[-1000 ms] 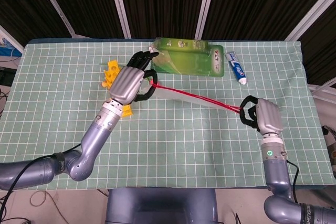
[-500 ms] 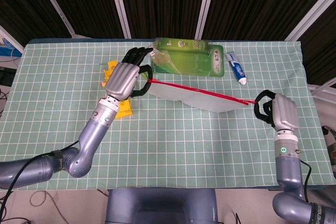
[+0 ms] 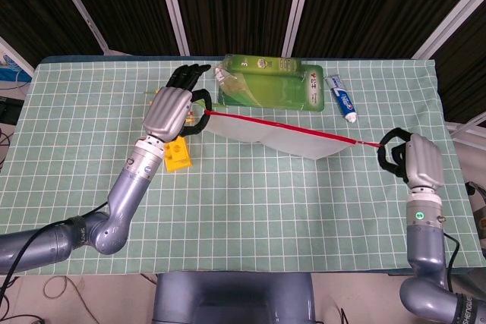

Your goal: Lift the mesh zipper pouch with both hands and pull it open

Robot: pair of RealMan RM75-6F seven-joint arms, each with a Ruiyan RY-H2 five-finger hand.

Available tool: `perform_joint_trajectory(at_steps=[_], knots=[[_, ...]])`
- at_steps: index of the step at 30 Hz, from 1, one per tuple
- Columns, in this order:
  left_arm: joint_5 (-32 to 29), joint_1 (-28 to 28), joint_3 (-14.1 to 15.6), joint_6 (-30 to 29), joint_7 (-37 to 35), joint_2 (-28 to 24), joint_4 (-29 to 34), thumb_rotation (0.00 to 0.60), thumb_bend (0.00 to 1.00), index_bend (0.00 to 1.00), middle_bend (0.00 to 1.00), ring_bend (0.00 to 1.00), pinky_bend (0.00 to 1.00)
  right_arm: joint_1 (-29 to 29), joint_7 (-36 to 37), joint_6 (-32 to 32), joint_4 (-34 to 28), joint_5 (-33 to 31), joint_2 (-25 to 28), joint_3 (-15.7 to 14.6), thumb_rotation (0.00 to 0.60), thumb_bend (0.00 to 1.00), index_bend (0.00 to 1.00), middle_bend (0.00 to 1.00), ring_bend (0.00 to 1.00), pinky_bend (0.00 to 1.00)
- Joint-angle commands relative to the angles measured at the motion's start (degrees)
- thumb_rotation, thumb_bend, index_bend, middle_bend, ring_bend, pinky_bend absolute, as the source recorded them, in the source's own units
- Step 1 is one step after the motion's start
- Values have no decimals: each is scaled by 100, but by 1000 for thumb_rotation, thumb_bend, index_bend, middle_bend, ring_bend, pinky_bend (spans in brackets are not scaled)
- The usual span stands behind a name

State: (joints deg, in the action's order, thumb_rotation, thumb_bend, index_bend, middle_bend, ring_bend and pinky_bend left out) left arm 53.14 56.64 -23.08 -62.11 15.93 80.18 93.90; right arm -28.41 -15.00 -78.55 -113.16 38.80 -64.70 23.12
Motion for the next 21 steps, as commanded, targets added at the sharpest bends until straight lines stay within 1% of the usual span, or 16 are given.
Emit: perform_joint_trajectory(at_steps=[1,3,4,5,6,7,8,9,10,11,12,13,14,17,19,21], knots=[[-13,-4,2,5,3,-4,5,600,416,581,77,0,0,7,2,-7,-1,-2,6,8,600,629,717,1000,1000,982],[-24,-4,5,10,11,-5,8,600,405,569,75,0,0,12,7,7,-8,0,15,6,600,629,716,1000,1000,981],[-31,-6,11,11,18,-5,13,600,384,552,69,0,0,19,24,40,-17,11,29,0,600,626,716,1000,1000,976],[-41,-9,18,14,27,-5,21,600,353,529,59,0,0,26,36,66,-20,19,43,-7,600,603,709,996,998,961],[-51,-10,22,18,35,-5,28,600,299,486,41,0,0,29,34,76,-18,30,50,-16,600,576,690,982,988,942],[-73,-11,30,29,50,-9,41,600,257,451,27,0,0,32,25,84,-10,58,54,-34,600,513,634,935,950,897],[-112,-11,39,52,75,-23,67,600,195,395,11,0,0,37,18,105,-6,101,58,-64,600,436,539,847,880,844],[-141,-11,43,76,82,-36,95,600,157,360,4,0,0,42,18,142,-15,122,70,-88,600,385,461,772,817,805],[-157,-13,45,91,82,-46,113,600,121,320,0,0,0,44,16,176,-25,125,84,-104,600,318,338,650,712,746],[-192,-16,52,121,88,-70,149,600,91,276,0,0,0,44,7,256,-50,110,124,-129,600,272,242,554,624,691],[-214,-18,60,141,102,-89,172,600,79,247,0,0,0,40,-4,325,-78,77,163,-141,600,244,178,486,558,643],[-232,-21,70,159,117,-114,202,600,68,203,0,0,0,33,-16,402,-110,34,217,-147,600,215,102,401,468,574],[-232,-45,94,142,135,-140,243,600,65,163,0,0,0,33,-4,439,-143,28,257,-141,600,195,52,336,394,516],[-219,-141,144,75,134,-236,415,600,65,120,0,0,0,77,90,451,-173,74,326,-137,600,167,1,227,267,428],[-153,-242,208,-1,121,-320,540,600,65,120,0,0,0,122,146,430,-182,120,367,-150,600,160,0,186,226,402],[-64,-352,280,-80,94,-403,662,600,65,119,0,0,0,170,199,415,-182,179,405,-174,600,158,0,167,208,384]])
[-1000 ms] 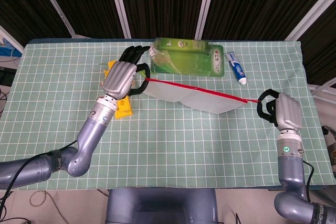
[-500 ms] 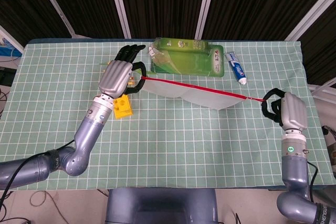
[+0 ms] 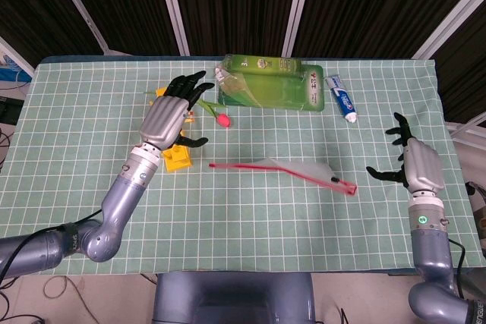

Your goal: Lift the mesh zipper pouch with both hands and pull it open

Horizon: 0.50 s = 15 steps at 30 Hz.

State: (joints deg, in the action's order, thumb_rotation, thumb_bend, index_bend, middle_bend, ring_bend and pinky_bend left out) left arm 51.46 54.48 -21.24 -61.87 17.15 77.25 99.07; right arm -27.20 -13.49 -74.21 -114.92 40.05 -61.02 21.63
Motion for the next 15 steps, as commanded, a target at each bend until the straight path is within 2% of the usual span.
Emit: perform_joint_trajectory(at_steps=[1,5,10,15], knots=[[161,-209,145,-151,-49,-163,219,600,65,119,0,0,0,80,78,-23,-7,85,60,-43,600,159,0,164,203,375],[511,-603,427,-402,-169,-440,542,600,65,119,0,0,0,234,160,-40,2,285,188,-178,600,159,0,153,187,348],[1403,-1462,1142,-1040,-379,-925,871,600,65,119,0,0,0,623,252,-221,65,1092,381,-624,600,159,0,115,155,315],[2168,-2147,1781,-1622,-400,-1155,678,600,65,116,0,0,0,985,395,-480,265,1993,462,-1043,600,155,0,49,99,286]])
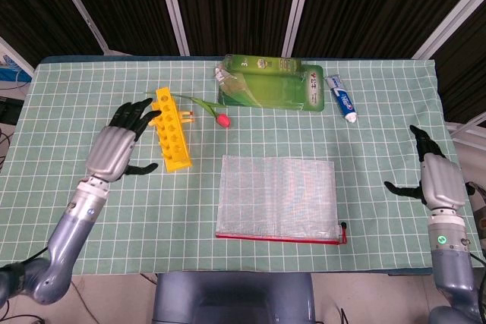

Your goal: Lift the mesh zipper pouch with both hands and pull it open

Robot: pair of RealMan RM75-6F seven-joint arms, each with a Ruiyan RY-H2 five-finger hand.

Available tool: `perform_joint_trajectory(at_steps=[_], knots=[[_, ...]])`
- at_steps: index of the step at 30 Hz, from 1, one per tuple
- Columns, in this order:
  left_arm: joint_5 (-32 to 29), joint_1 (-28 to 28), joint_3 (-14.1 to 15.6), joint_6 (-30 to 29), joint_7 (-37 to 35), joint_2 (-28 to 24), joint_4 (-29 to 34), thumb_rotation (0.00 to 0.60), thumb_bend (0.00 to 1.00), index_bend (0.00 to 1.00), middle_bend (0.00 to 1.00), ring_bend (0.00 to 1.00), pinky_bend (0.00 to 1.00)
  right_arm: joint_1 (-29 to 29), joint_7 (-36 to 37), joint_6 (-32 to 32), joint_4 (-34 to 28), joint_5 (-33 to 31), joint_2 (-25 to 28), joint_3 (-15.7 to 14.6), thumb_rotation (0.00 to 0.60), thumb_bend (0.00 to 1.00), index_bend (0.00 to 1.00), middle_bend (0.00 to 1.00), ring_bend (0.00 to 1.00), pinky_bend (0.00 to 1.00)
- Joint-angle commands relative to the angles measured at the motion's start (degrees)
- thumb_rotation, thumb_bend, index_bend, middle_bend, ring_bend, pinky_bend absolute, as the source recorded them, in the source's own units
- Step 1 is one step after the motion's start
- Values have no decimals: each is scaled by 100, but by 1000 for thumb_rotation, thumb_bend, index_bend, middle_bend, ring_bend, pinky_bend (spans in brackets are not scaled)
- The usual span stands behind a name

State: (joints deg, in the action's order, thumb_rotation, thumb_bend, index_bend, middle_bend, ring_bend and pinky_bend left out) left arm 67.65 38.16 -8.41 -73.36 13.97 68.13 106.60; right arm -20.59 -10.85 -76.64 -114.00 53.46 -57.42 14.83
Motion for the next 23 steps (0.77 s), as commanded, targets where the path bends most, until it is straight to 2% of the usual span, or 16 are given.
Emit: perform_joint_trajectory(at_steps=[1,6,8,9,16,20,23], knots=[[699,-678,634,-606,-130,-275,-145,600,65,111,0,0,0,411,159,-326,251,863,102,-456,600,148,0,28,78,280],[1158,-1354,1123,-1111,-462,-396,-505,600,65,45,0,0,0,804,317,-729,597,1647,105,-828,600,117,0,0,4,253],[1347,-1873,1481,-1494,-635,-495,-909,600,65,11,0,0,0,1147,495,-1037,929,2018,87,-1106,600,107,0,0,0,245],[1468,-2008,1543,-1626,-781,-482,-1064,600,65,6,0,0,0,1244,609,-1146,1090,2176,47,-1173,600,104,0,0,0,243],[1629,-2527,1529,-2116,-1450,-303,-1788,600,65,0,0,0,0,1603,1075,-1455,1852,2416,-155,-1295,600,86,0,0,0,230],[1765,-2684,1321,-2452,-1779,-175,-2099,600,65,0,0,0,0,1683,1447,-1508,2002,2298,-173,-1129,600,85,0,0,0,230],[1802,-2731,1268,-2425,-1806,-107,-2194,600,65,0,0,0,0,1735,1584,-1480,2040,2222,-206,-1073,600,85,0,0,0,230]])
